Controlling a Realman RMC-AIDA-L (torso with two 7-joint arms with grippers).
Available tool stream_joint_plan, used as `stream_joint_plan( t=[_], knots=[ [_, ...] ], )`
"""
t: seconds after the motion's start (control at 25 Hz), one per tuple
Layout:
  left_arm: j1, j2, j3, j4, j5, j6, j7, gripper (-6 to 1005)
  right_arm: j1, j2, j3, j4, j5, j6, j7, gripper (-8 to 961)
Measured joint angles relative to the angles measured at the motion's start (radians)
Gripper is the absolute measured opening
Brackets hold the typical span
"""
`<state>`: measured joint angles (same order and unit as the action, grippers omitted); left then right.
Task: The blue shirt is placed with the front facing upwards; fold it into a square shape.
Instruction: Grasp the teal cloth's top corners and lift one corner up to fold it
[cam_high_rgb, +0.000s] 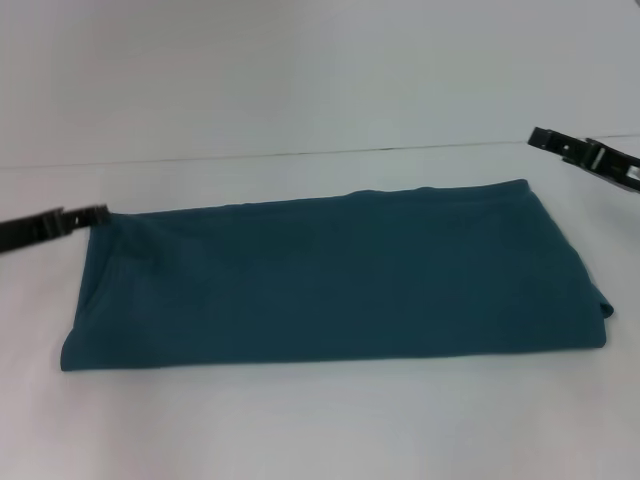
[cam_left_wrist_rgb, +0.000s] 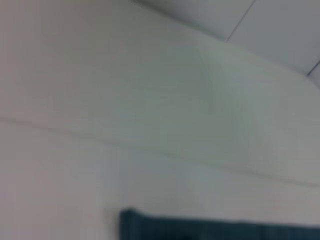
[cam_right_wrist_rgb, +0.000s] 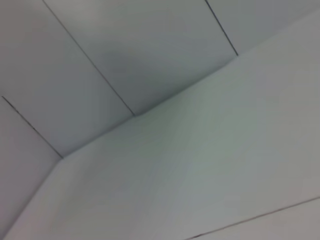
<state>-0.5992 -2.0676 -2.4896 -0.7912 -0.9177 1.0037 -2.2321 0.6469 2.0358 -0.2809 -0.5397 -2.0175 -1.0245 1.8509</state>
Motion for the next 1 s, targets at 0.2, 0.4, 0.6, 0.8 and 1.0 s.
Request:
stream_joint_plan(
  t=[0.2,0.4,0.6,0.8,1.0],
  knots=[
    [0.011,0.016,0.103,-0.052,0.134,0.040,-0.135,745,-0.038,0.002,-0.010,0.004,0.026,-0.021,-0.016,798],
    [-0.030,0.029,0.127,-0.059,0.281,0.087,-0.235,785,-0.051,0.002,-0.015,0.004,0.026,-0.042,-0.016,837],
    [-0.068,0.025,0.129,-0.035,0.361,0.087,-0.256,810,-0.052,0.004,-0.016,0.005,0.024,-0.053,-0.017,837],
    [-0.089,0.011,0.129,-0.019,0.401,0.062,-0.262,809,-0.052,0.005,-0.027,0.005,0.023,-0.058,-0.012,838],
    [-0.115,0.023,0.125,0.055,0.405,0.025,-0.263,804,-0.053,0.006,-0.029,0.007,0.022,-0.059,-0.008,838]
  ],
)
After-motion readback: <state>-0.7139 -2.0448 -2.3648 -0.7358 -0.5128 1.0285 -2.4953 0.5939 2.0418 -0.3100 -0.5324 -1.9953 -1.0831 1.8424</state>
